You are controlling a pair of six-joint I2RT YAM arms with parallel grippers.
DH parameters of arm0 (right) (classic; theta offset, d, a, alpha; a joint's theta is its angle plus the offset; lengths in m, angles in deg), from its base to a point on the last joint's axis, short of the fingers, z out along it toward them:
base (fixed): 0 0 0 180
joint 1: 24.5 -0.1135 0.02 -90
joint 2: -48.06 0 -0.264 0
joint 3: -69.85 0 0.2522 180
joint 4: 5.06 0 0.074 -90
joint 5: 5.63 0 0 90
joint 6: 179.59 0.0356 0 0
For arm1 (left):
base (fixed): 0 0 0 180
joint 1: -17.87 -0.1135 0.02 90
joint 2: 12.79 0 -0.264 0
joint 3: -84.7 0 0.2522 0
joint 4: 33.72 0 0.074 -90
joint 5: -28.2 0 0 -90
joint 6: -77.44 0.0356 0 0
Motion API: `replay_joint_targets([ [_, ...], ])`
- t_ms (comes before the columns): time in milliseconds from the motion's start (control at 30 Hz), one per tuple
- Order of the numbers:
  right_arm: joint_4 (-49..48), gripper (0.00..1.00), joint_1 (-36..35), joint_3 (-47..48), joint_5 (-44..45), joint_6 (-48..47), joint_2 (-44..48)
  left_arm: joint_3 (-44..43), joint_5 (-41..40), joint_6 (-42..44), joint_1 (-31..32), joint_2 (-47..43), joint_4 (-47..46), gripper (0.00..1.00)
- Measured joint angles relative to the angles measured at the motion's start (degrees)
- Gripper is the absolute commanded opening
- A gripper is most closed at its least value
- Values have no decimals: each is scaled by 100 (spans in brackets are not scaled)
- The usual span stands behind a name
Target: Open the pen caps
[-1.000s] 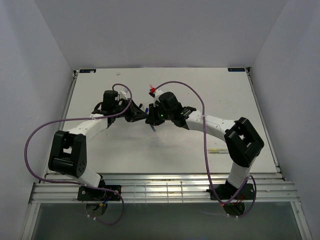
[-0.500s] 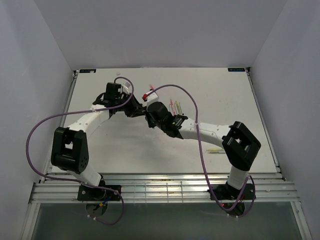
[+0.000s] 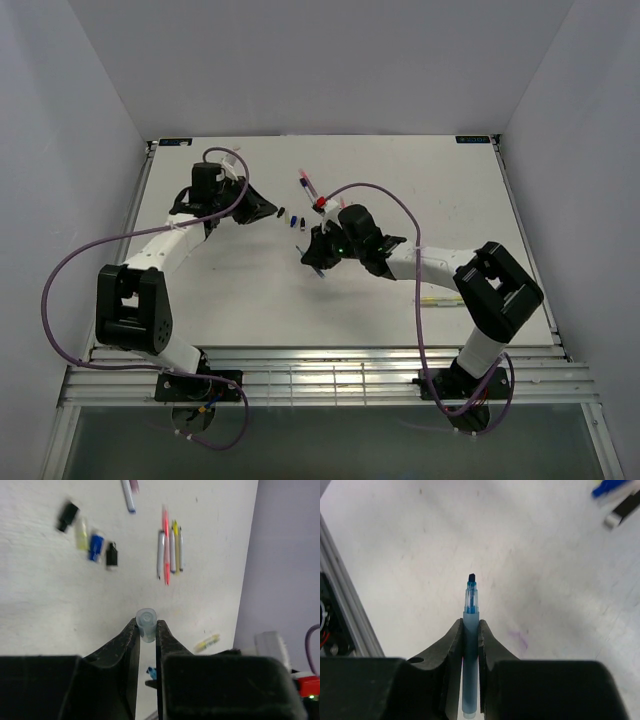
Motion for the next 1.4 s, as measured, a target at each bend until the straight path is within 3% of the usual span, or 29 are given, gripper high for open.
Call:
replay_joint_targets([
  [100, 33, 8, 175, -378, -592, 184, 0, 15, -374, -4, -374, -114, -229, 0],
  [267, 273, 8, 236, -409, -376, 160, 79, 13, -664, 0, -490, -138, -258, 0],
  [767, 833, 8, 527, -144, 90, -59, 310, -7, -138, 466, -474, 205, -52, 0],
  [1100, 1650, 8, 1814, 1040, 516, -122, -125, -1539, -492, 1207, -466, 1770, 828, 0],
  [1400, 1860, 8, 2826, 1399, 498, -323, -656, -2973, -662, 1867, -466, 3279, 1342, 0],
])
